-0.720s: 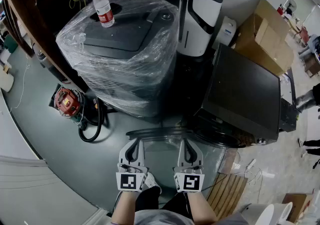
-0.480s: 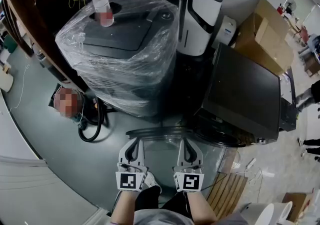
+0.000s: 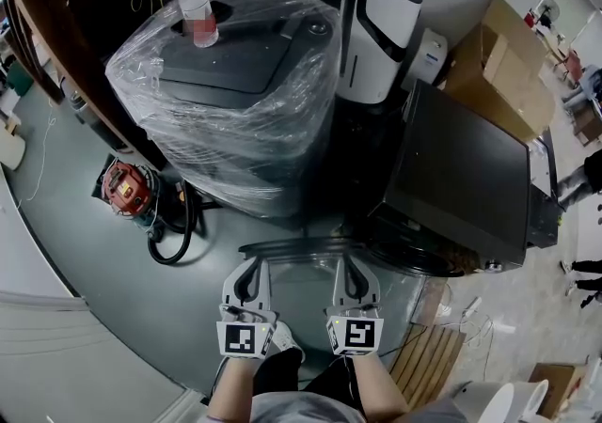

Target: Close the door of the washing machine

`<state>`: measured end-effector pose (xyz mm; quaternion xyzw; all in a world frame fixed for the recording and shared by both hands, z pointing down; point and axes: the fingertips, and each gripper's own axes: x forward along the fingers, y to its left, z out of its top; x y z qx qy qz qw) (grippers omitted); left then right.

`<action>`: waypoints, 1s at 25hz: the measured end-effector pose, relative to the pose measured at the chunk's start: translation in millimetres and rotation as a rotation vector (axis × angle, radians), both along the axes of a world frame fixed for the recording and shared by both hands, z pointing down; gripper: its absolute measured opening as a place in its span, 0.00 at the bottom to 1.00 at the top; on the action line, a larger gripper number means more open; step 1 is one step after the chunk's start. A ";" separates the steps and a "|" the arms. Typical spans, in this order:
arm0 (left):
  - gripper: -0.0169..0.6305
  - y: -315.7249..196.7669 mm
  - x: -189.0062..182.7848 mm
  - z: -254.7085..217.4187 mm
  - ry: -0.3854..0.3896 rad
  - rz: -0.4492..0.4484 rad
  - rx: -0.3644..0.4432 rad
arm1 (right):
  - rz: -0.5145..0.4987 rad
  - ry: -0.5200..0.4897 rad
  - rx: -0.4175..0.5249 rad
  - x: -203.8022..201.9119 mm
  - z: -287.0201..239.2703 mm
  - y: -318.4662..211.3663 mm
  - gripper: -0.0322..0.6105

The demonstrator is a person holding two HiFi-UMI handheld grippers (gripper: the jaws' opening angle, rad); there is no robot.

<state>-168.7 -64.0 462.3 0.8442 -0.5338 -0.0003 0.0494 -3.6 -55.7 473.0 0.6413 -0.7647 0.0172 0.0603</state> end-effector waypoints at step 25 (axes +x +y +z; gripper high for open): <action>0.03 1.9 -62.9 8.5 -0.024 -0.079 -0.022 | -0.158 0.159 -0.669 -52.6 253.0 -109.6 0.19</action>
